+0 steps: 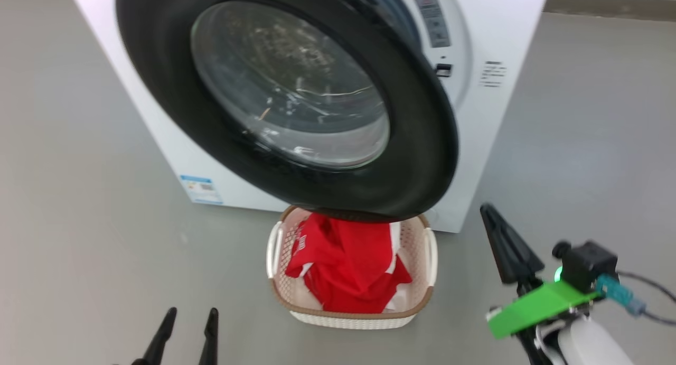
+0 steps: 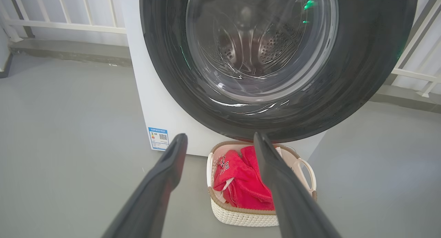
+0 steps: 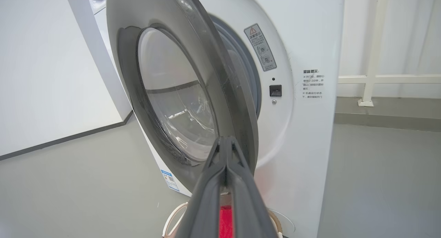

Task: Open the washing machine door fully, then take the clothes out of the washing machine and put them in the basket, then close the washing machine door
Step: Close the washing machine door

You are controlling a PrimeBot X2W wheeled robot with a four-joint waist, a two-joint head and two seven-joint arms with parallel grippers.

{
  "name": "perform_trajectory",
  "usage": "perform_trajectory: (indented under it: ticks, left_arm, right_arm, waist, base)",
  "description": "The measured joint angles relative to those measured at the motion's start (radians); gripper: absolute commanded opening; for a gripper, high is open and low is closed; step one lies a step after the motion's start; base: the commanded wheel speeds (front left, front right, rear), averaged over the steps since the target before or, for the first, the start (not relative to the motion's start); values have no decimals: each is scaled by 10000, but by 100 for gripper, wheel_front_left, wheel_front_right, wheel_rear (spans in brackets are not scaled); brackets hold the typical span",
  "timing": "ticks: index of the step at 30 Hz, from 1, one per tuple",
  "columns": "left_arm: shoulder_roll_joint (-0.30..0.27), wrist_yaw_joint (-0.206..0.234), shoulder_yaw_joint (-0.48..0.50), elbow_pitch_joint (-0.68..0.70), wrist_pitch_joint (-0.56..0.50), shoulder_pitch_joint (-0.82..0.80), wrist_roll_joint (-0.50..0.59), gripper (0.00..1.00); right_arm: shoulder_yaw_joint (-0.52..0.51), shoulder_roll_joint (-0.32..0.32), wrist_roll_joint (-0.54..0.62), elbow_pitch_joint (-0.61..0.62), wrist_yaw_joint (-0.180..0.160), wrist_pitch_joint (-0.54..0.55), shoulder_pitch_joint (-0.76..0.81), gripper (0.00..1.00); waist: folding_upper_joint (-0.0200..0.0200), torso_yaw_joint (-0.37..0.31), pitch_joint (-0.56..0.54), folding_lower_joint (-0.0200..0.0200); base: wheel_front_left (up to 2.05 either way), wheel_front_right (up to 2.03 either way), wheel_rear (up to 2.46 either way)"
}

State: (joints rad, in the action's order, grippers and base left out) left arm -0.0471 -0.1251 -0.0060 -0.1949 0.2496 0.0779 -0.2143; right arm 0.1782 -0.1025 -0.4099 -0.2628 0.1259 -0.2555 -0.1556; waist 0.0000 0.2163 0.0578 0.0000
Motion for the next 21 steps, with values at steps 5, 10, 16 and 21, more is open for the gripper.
perform_trajectory:
  ticks: [5, 10, 16, 21]
  left_arm:
    - [0, 0, -474, -4, 0, -105, -282, 100]
    - [4, 4, -805, 40, 0, -553, -527, 100]
    - [15, 29, -1039, 104, 0, -802, -700, 100]
    - [25, 59, -1202, 184, 0, -1013, -853, 100]
  right_arm:
    - [105, -29, -128, -449, 0, 0, -1148, 0]
    - [184, -157, -150, -807, 0, 0, -1852, 0]
    - [48, -276, -301, -1229, 0, 0, -2442, 0]
    - [-105, -378, -303, -1271, 12, 0, -2811, 0]
  waist:
    - [0, 488, 265, 0]
    - [0, 799, 663, 0]
    - [0, 1099, 1136, 0]
    - [0, 1237, 1429, 0]
  base:
    - [0, 0, 0]
    - [0, 0, 0]
    - [0, 0, 0]
    - [0, 0, 0]
